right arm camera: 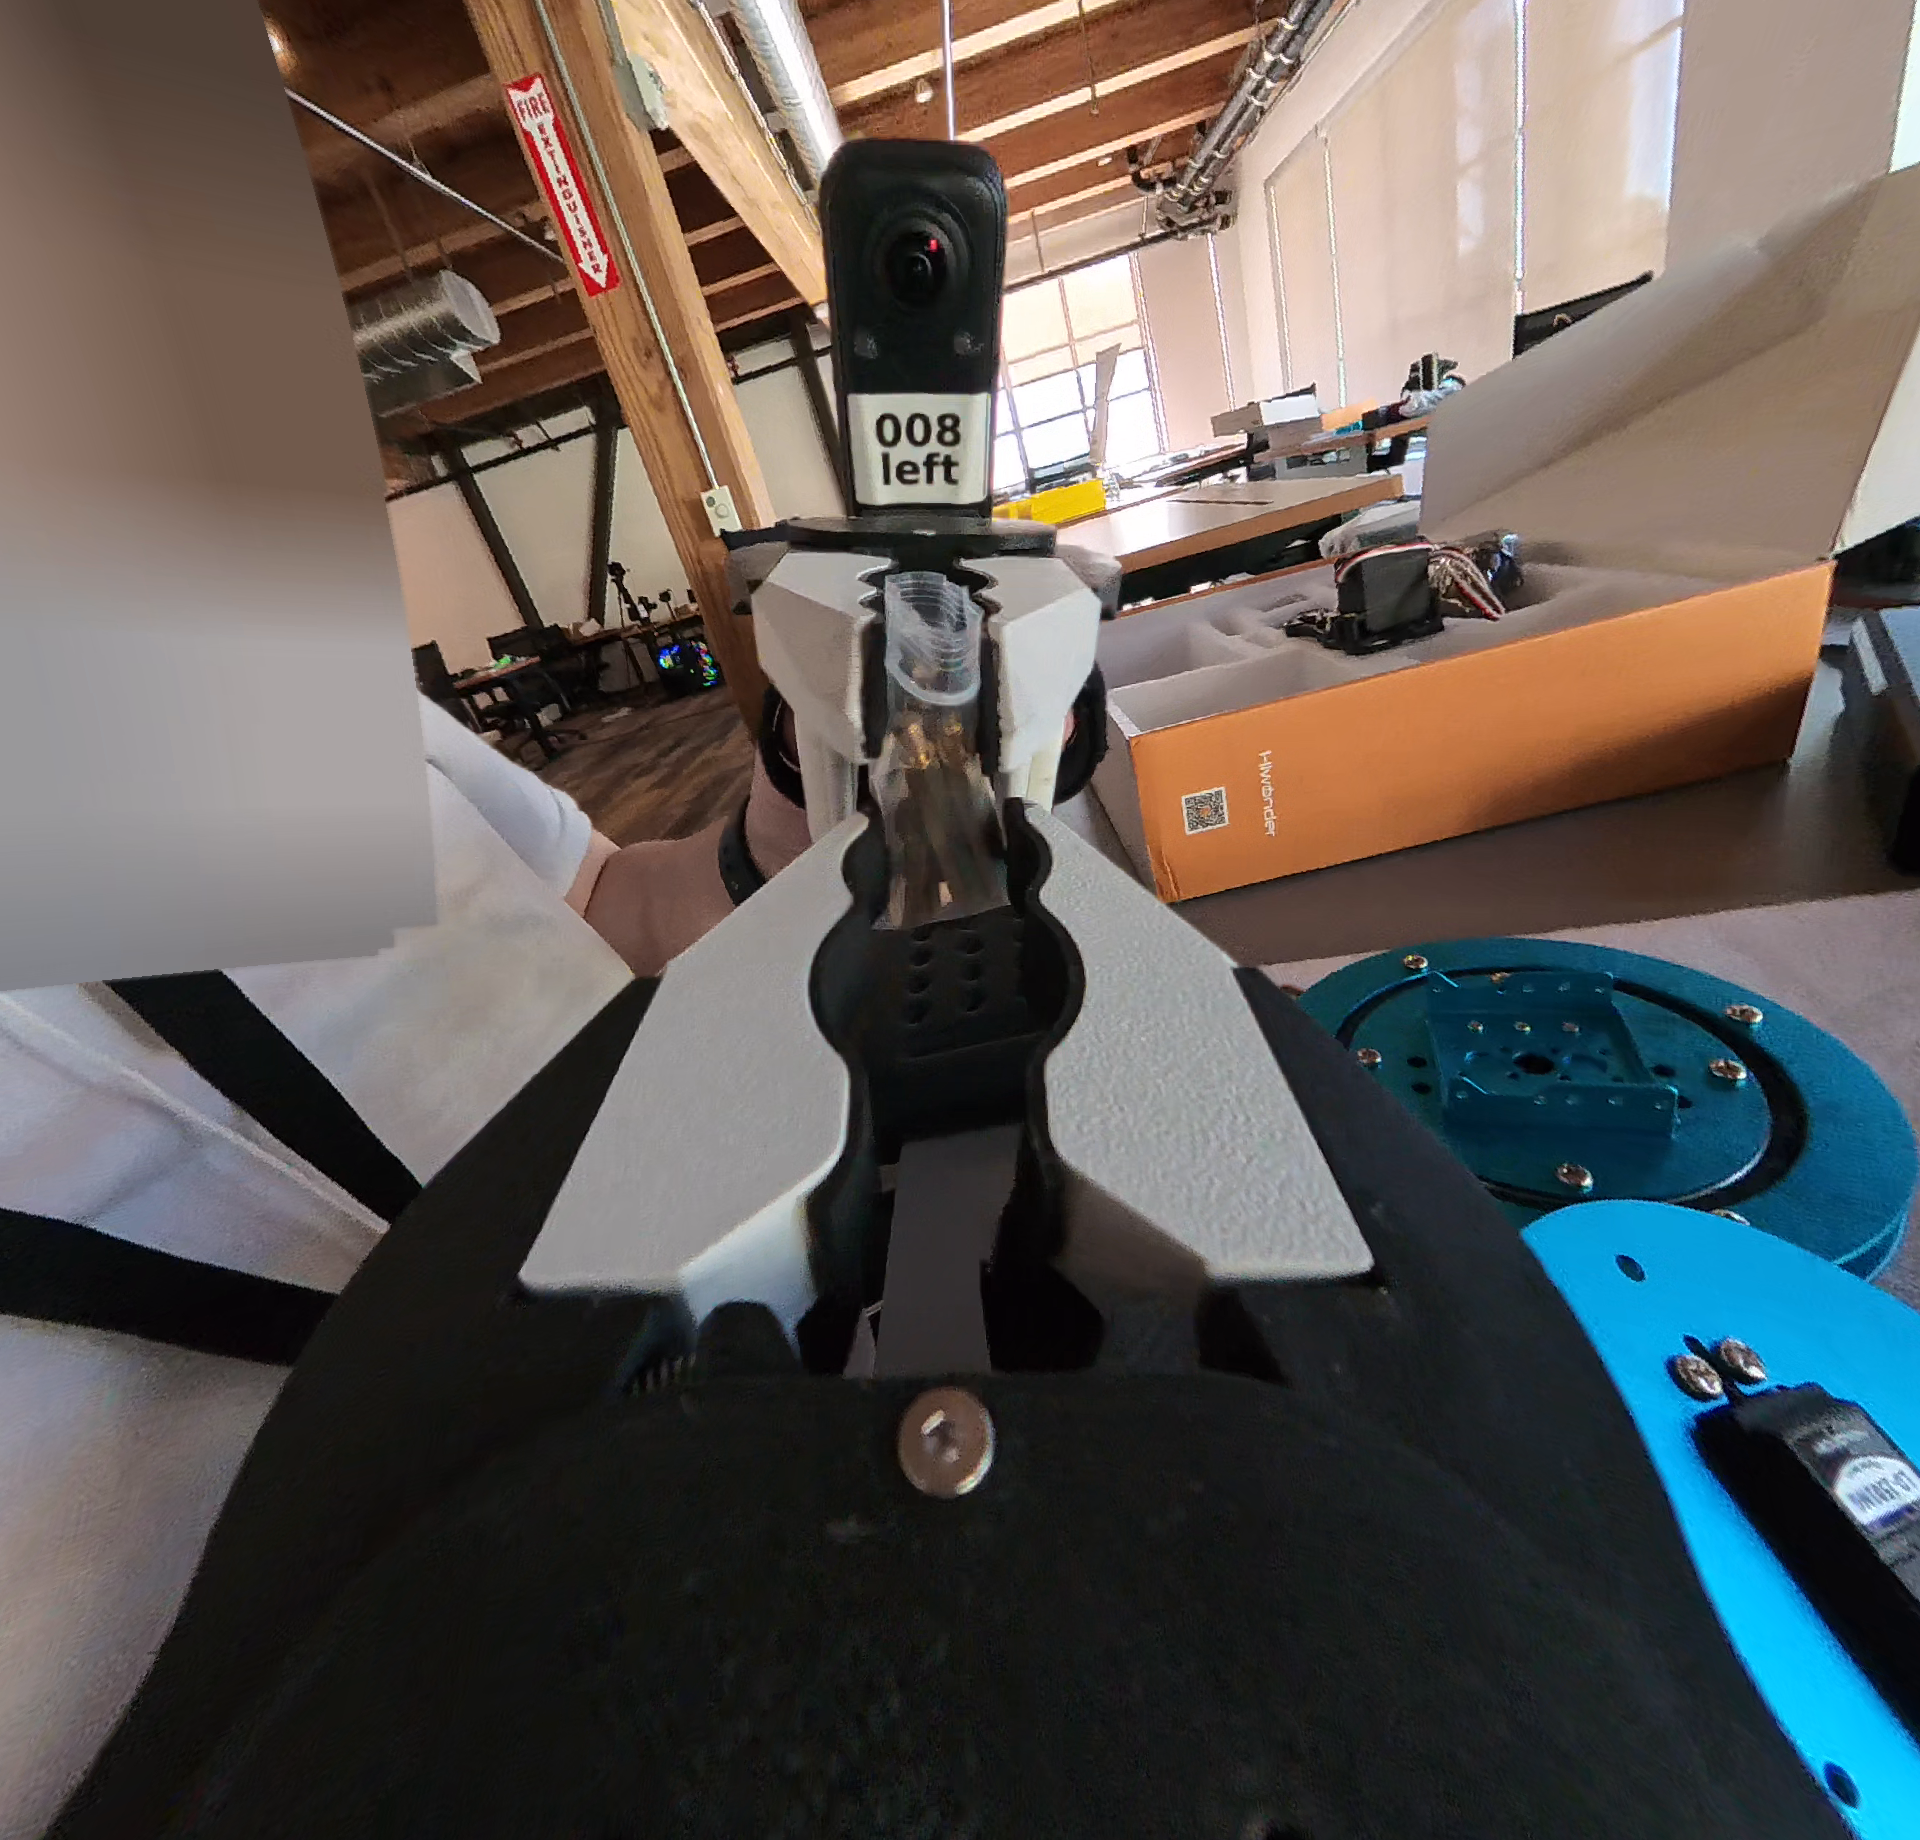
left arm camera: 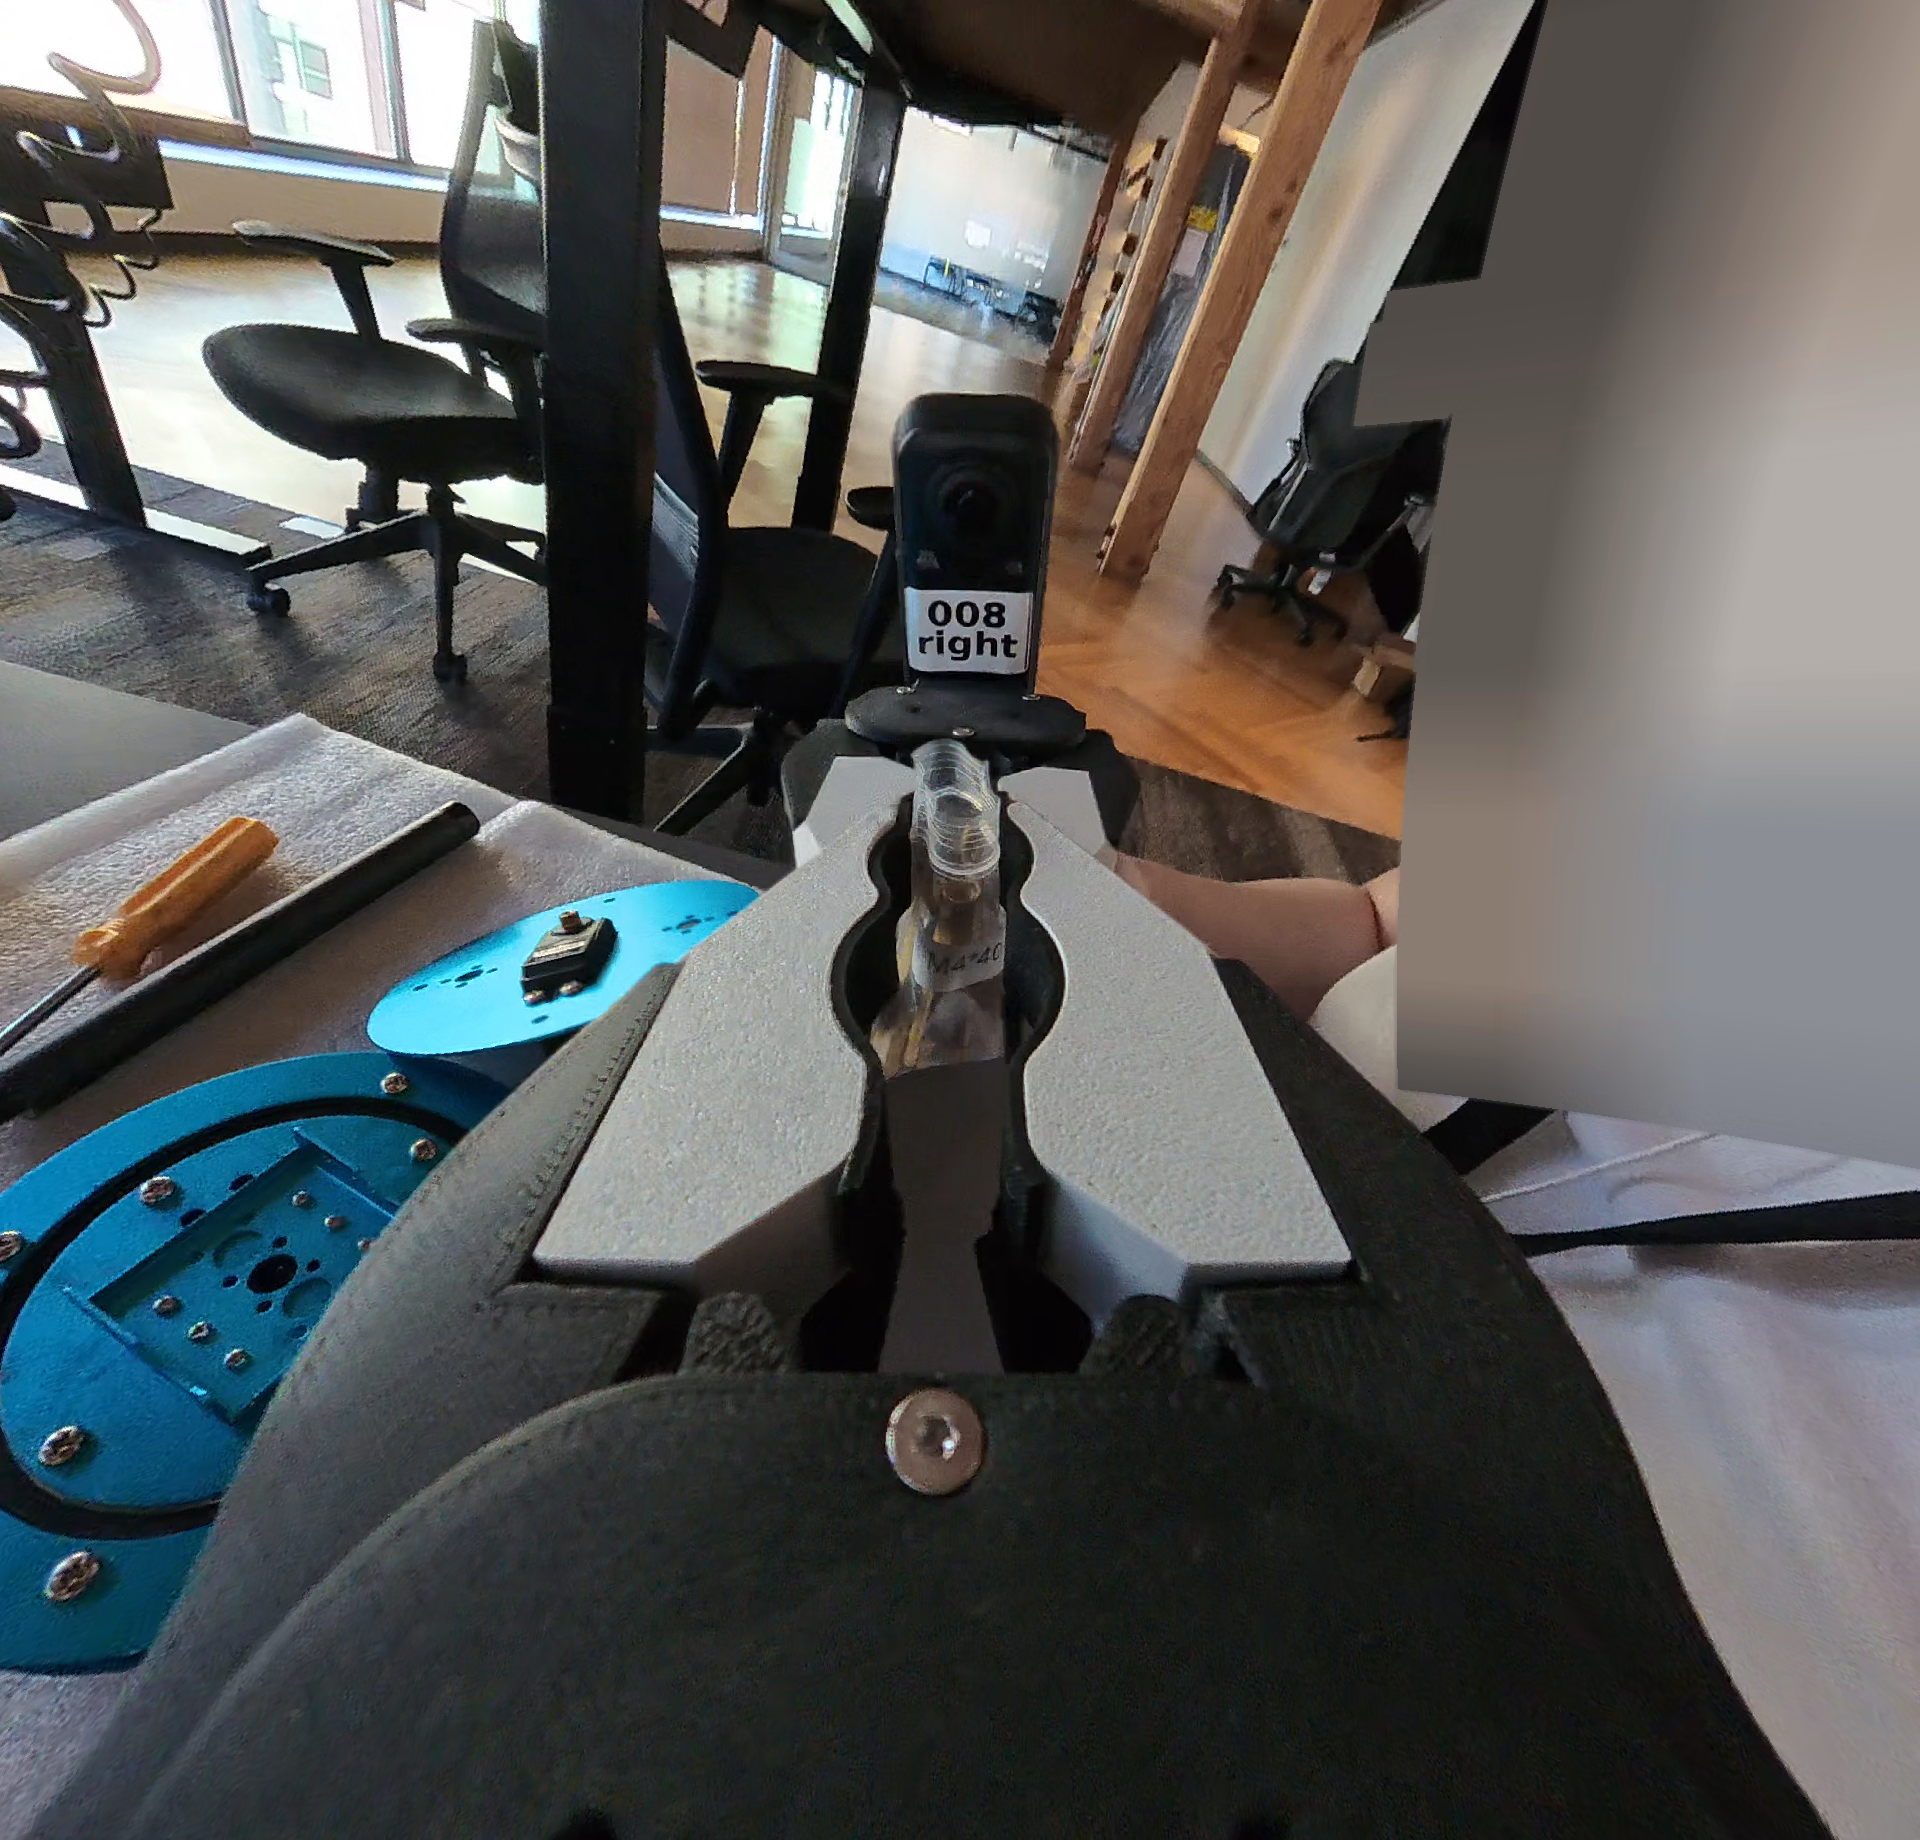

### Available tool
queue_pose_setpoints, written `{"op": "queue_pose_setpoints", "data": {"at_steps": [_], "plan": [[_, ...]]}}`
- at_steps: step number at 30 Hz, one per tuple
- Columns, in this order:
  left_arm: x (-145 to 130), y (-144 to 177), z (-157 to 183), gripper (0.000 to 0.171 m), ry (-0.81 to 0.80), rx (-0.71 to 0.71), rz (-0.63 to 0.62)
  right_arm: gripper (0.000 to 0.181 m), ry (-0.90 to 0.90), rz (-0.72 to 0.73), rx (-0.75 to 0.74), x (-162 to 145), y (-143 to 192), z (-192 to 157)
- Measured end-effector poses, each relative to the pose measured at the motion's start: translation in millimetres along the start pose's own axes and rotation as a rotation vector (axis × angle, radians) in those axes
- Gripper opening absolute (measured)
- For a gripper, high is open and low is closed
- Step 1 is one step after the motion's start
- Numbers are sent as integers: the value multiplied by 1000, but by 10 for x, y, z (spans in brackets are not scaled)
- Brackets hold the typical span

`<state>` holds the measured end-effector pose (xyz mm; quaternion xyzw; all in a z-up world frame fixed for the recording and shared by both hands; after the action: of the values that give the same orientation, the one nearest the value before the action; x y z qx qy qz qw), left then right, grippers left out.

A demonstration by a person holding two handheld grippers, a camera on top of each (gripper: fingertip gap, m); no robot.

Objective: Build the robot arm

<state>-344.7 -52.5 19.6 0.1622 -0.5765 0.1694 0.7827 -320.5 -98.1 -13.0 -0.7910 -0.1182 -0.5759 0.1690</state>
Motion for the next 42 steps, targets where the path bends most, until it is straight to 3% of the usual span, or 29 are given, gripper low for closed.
{"op": "queue_pose_setpoints", "data": {"at_steps": [4, 11, 17, 22, 26, 32, 34, 37, 42], "plan": [[-35, 33, -62, 18, 14, 0, 16, 17, -6, -84, -26, -19, 12, 75], [-180, 376, -313, 36, 44, 144, 37, 13, 191, -501, -206, 80, 76, 514], [-278, 769, -454, 37, 16, 317, 14, 13, 450, -822, -271, 301, -45, 1320], [-310, 862, -502, 37, -25, 381, -22, 13, 588, -1057, -262, 178, -171, 2021], [-278, 858, -490, 37, -36, 374, -36, 13, 686, -1173, -255, 46, -213, 2422], [-215, 829, -425, 36, -51, 350, -35, 14, 801, -1309, -209, -101, -208, 2673], [-215, 828, -419, 37, -53, 348, -35, 14, 761, -1328, -190, -150, -234, 2664], [-224, 831, -438, 37, -35, 343, -31, 14, 876, -1361, -185, -166, -262, 2700], [-222, 838, -445, 38, -26, 342, -31, 14, 912, -1384, -160, -171, -334, 2693]]}}
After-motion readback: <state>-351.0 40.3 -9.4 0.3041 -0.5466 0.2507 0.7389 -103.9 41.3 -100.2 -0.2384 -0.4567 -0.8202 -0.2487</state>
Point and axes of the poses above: each gripper's, where its closed fingertips meet, y back along the fingers, x out of its top, z = x × y across the jaws, the point moved 5 cm from there along y, back along the fingers, and after that the axes turned 4 degrees about -x, right-handed, at the moved point
